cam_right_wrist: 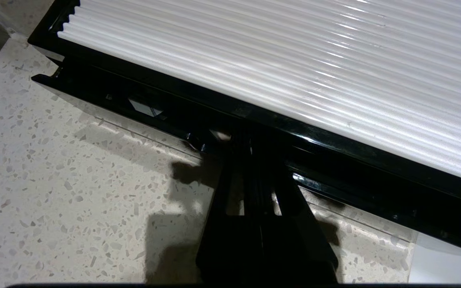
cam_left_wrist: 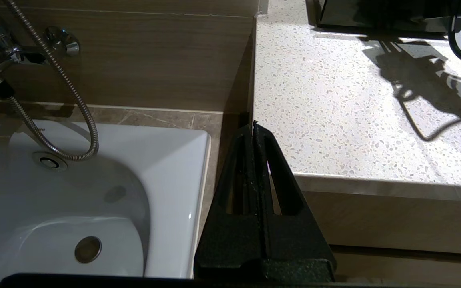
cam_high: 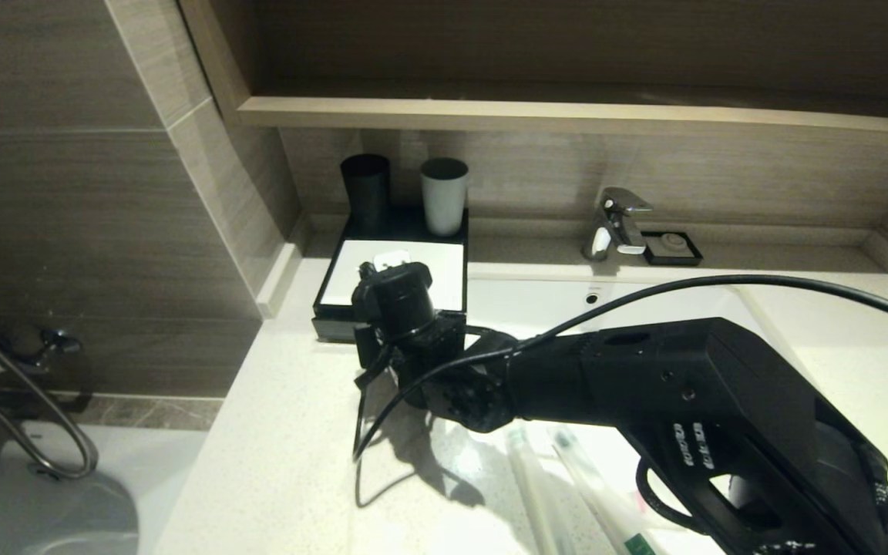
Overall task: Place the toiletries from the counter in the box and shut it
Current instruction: Open the drawer
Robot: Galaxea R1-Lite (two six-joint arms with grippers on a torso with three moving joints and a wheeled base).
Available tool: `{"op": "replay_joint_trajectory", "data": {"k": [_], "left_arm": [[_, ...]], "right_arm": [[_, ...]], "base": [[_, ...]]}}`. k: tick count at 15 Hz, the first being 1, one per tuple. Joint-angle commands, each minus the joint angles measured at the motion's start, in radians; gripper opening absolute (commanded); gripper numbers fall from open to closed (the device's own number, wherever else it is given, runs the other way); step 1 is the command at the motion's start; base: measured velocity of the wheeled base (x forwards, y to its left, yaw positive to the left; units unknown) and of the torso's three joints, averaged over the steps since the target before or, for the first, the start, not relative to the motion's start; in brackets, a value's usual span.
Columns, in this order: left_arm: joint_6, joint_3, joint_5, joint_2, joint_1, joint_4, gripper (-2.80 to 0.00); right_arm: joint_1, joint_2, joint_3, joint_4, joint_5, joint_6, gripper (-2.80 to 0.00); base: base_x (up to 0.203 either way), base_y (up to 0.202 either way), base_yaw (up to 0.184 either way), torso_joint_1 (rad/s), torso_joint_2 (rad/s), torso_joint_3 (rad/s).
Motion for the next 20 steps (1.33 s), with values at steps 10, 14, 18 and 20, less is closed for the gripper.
{"op": "replay_joint_trajectory", "data": {"k": [10,14,18,20], "left_arm": [[0.0,0.0,0.001,0.0,0.0,-0.001,-2.8],[0.0,0.0,0.001,0.0,0.0,-0.001,-2.8],[0.0,0.0,0.001,0.0,0.0,-0.001,-2.8],[0.0,0.0,0.001,0.0,0.0,-0.001,-2.8]], "right_arm": [[-0.006,0.005,0.001,-0.027,0.002,-0.012,-2.8],[-0.005,-0.006,0.006,-0.016,0.009,-0.012,-2.8],[-0.005,-0.008,0.013,-0.013,0.011,-0.012,-2.8],[-0.003,-0.008,0.014,-0.013,0.012,-0.01,-2.8]], "base": [[0.0,0.0,0.0,0.0,0.0,0.0],[0.0,0.0,0.0,0.0,0.0,0.0],[0.0,0.0,0.0,0.0,0.0,0.0],[0.0,0.0,0.0,0.0,0.0,0.0]]}}
